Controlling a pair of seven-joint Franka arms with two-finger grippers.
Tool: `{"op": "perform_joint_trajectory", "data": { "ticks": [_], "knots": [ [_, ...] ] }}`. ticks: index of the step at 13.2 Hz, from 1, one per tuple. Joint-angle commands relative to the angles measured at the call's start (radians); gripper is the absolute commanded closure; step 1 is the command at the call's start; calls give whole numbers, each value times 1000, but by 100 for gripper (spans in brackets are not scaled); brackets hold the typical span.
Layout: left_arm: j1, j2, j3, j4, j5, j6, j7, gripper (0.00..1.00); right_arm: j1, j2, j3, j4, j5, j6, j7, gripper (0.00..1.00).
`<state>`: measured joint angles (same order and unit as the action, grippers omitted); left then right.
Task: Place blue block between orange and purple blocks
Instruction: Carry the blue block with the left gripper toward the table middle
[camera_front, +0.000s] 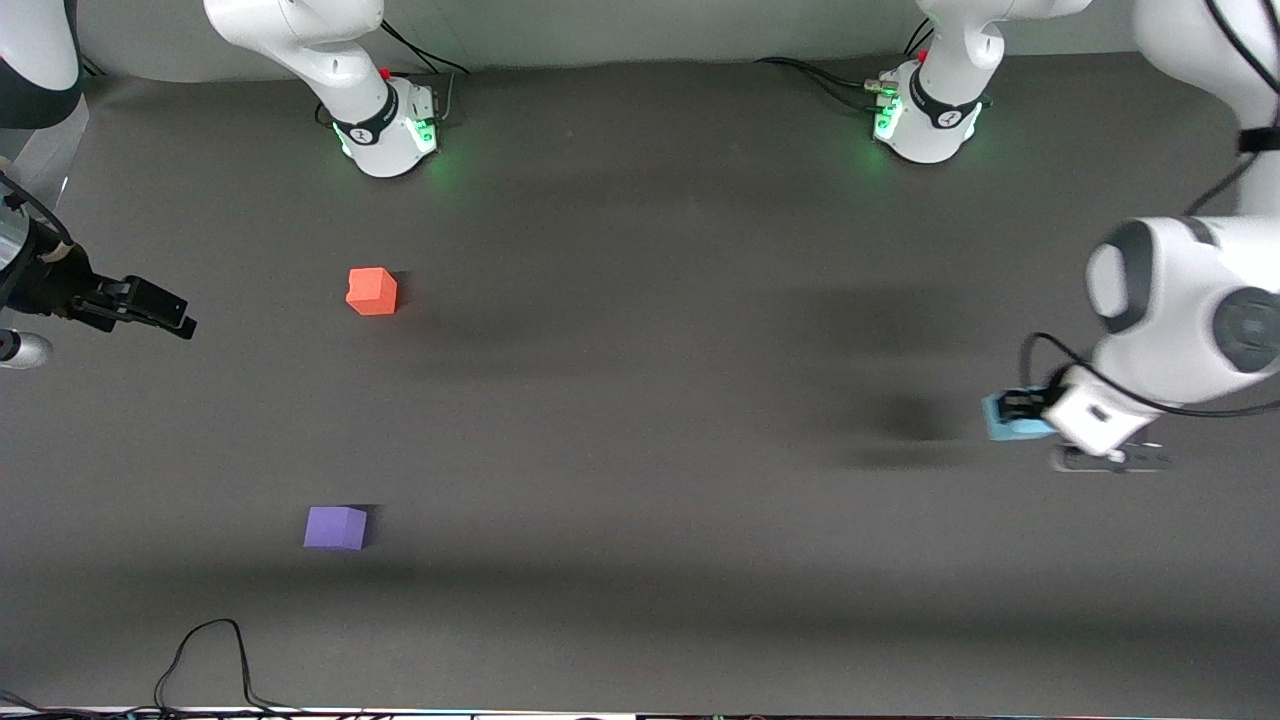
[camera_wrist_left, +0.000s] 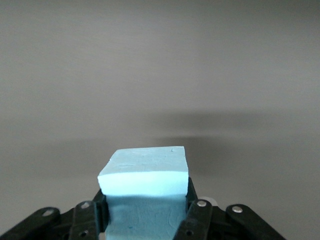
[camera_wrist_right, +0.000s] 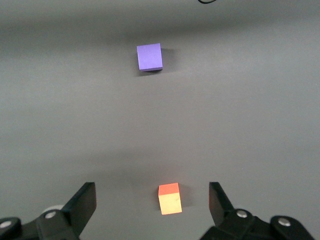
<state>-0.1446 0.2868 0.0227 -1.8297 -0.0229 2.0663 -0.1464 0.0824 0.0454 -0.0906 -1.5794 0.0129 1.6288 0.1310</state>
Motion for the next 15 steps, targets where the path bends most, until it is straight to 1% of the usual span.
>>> {"op": "perform_joint_trajectory", "data": {
  "ticks": [1, 2, 3, 4, 5, 6, 8, 9, 11, 12, 13, 14, 15],
  "knots": [
    [-243, 20, 20, 82, 0, -66, -326, 50, 2, -9, 0, 2, -10, -1, -18, 0],
    [-336, 52, 20, 120, 7, -66, -437, 51, 2, -9, 0, 2, -10, -1, -18, 0],
    [-428, 111, 20, 177, 12, -63, -543, 52, 2, -9, 0, 2, -8, -1, -18, 0],
    [-499, 174, 20, 241, 14, -57, -618, 54, 2, -9, 0, 4, -8, -1, -18, 0],
    [-551, 237, 20, 309, 14, -57, -663, 54, 2, -9, 0, 4, -8, -1, -18, 0],
    [-597, 283, 20, 357, 11, -51, -688, 54, 2, -9, 0, 2, -8, -1, -18, 0],
    [-682, 380, 20, 424, 3, -29, -711, 54, 2, -7, 0, 7, -4, -1, -16, 0],
    [-711, 426, 20, 444, 3, 10, -713, 54, 2, -4, 0, 21, -4, -1, -14, 0],
    [-748, 491, 20, 443, 0, 110, -714, 54, 2, 4, 0, 48, -4, -1, -5, 0],
    [-757, 518, 20, 444, 1, 129, -716, 54, 5, 8, 3, 45, -5, -4, -4, 0],
    [-774, 534, 20, 444, 6, 133, -717, 54, 29, 33, 9, 47, -28, -12, -4, 0],
    [-774, 548, 20, 444, 7, 149, -716, 53, 48, 37, 3, 42, -59, -20, -4, 0],
    [-776, 558, 20, 444, 8, 170, -716, 50, 48, 45, 2, 39, -59, -20, -16, 0]
  ]
}}
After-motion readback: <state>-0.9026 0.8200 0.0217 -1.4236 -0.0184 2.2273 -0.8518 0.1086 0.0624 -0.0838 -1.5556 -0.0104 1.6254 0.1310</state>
